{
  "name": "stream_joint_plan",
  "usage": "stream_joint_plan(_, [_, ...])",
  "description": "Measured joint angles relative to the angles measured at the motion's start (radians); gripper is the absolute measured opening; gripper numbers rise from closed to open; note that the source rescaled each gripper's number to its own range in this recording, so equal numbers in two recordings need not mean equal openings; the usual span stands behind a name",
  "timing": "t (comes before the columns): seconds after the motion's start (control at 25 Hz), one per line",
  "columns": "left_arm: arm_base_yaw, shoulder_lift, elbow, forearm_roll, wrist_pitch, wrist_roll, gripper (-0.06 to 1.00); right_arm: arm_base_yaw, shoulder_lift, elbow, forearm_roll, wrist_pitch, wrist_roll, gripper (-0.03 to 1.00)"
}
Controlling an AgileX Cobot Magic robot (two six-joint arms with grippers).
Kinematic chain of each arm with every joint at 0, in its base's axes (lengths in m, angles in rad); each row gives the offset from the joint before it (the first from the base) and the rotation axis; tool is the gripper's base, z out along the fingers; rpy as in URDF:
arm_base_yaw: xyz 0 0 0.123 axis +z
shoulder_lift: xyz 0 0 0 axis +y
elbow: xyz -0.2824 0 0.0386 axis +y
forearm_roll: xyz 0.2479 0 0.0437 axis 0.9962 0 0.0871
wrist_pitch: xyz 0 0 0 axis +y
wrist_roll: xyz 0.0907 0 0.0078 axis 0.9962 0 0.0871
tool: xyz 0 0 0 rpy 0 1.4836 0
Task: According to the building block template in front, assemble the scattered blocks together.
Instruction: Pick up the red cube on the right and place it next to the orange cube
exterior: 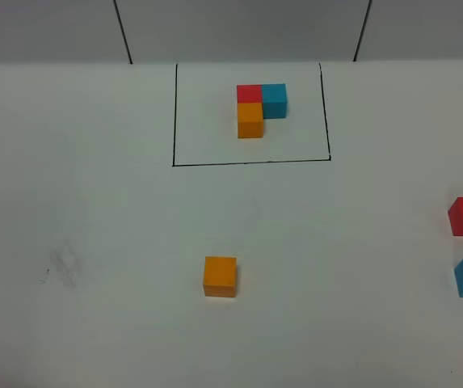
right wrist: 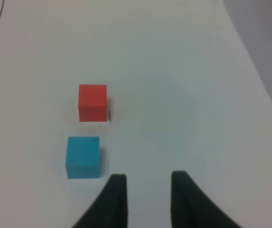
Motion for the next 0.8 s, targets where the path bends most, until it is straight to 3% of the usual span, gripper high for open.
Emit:
stream_joint_plan(0.12, [0.001, 0.0, 0.061, 0.0, -0.009, -0.034, 0.69, 0.0, 0.0, 0.0, 0.0, 0.0, 0.0, 0.0])
stream_joint_plan(0.8, [0.001, 0.0, 0.068, 0.007, -0.025, -0.047, 0.69, 0.0, 0.0, 0.0, 0.0, 0.0, 0.0, 0.0])
